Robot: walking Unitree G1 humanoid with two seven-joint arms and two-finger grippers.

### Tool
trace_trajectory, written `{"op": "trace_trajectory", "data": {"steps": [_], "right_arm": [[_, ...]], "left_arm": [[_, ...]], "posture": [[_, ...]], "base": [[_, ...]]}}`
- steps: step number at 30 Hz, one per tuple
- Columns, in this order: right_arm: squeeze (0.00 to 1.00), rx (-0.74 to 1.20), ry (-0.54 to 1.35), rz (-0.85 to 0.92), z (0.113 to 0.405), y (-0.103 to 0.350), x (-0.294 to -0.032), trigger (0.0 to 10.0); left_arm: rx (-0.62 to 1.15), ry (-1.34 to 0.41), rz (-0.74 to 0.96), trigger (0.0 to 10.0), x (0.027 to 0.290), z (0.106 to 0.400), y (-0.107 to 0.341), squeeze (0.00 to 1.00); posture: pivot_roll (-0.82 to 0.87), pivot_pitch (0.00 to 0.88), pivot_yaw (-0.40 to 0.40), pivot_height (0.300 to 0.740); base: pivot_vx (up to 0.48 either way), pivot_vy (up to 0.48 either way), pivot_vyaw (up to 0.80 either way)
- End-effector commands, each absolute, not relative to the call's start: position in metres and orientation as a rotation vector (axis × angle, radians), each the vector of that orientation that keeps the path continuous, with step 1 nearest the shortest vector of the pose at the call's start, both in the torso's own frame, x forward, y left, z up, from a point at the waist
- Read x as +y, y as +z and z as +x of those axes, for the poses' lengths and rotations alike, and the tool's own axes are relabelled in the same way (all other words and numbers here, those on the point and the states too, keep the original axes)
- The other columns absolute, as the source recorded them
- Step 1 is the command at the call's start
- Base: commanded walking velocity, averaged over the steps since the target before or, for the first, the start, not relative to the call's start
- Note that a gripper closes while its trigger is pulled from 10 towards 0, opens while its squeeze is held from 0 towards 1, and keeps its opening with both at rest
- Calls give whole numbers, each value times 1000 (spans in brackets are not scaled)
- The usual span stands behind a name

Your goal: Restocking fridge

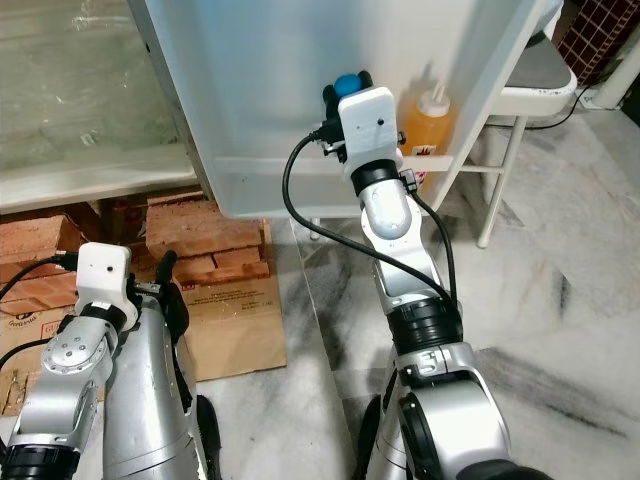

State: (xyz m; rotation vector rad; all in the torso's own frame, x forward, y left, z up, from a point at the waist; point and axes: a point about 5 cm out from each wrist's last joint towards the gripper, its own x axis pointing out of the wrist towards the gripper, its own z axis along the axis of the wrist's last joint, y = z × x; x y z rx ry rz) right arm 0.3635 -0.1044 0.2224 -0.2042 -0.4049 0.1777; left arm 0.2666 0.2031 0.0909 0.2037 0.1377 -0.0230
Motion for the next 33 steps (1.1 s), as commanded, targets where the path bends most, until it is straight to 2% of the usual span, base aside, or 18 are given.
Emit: {"op": "trace_trajectory", "data": {"steps": [1, 6, 10, 20, 21, 22, 33], "right_arm": [[1000, -365, 176, -187, 364, 214, -107, 10000], [1000, -418, 216, -165, 360, 229, -106, 10000], [1000, -499, 244, -187, 344, 245, -116, 10000], [1000, -506, 230, -174, 312, 247, -134, 10000], [55, -494, 237, -167, 308, 245, -134, 10000], [0, -476, 254, -150, 298, 239, -136, 10000], [0, -378, 249, -48, 282, 225, -133, 10000]], "left_arm": [[193, -5, 211, 10000, 207, 261, 81, 0], [197, 1, 212, 10000, 209, 260, 81, 0], [204, 9, 209, 10000, 210, 259, 78, 0], [215, 17, 197, 10000, 210, 257, 73, 0], [215, 18, 196, 10000, 210, 257, 73, 0], [214, 18, 195, 10000, 210, 257, 73, 0], [215, 2, 192, 10000, 207, 260, 71, 0]], "posture": [[95, 155, -19, 317], [92, 141, -25, 317], [82, 125, -33, 317], [57, 90, -36, 317], [57, 90, -36, 317], [47, 79, -32, 317], [32, 59, -21, 390]], "base": [[0, 0, 0], [0, 0, 0], [0, 0, 0], [0, 0, 0], [0, 0, 0], [0, 0, 0], [0, 0, 0]]}}
